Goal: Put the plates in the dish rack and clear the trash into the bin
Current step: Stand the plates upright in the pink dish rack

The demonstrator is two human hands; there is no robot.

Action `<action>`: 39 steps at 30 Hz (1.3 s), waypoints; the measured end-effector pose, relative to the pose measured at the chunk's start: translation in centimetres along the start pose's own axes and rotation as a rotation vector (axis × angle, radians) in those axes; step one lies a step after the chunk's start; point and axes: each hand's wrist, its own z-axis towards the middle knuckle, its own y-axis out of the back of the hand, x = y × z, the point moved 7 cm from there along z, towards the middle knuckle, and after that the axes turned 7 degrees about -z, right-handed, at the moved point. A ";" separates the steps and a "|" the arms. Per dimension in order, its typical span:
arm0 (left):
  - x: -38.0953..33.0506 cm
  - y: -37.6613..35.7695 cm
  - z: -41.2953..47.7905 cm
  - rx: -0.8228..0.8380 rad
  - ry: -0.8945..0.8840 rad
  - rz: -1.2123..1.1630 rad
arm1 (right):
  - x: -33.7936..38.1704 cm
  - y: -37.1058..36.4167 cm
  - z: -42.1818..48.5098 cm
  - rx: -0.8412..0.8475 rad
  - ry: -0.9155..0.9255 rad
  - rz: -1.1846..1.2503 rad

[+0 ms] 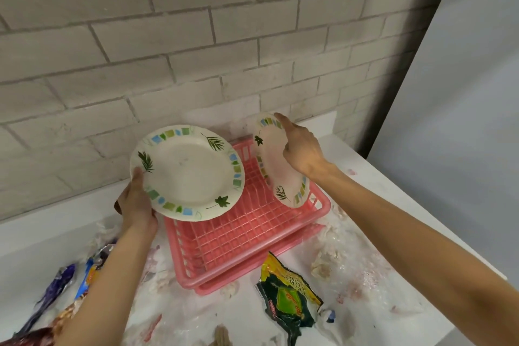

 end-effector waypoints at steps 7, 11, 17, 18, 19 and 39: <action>2.6 0.2 -0.2 0.034 0.124 -0.050 | -0.3 -1.1 -0.4 -0.007 -0.035 0.014; 3.6 0.6 -0.5 0.038 0.169 -0.081 | 0.1 -1.3 -1.3 -0.018 -0.029 0.023; 5.1 1.3 -1.0 0.030 0.216 -0.069 | -0.5 -3.0 -2.3 -0.013 -0.018 0.055; 4.9 1.4 -1.0 0.032 0.207 -0.054 | -0.5 -3.3 -2.4 -0.017 -0.011 0.058; 4.9 1.4 -1.0 0.028 0.195 -0.045 | -0.5 -3.4 -2.4 -0.021 -0.005 0.063; 3.9 1.6 -2.2 -0.115 -0.099 0.252 | -2.9 -1.1 -7.1 -0.056 0.006 0.090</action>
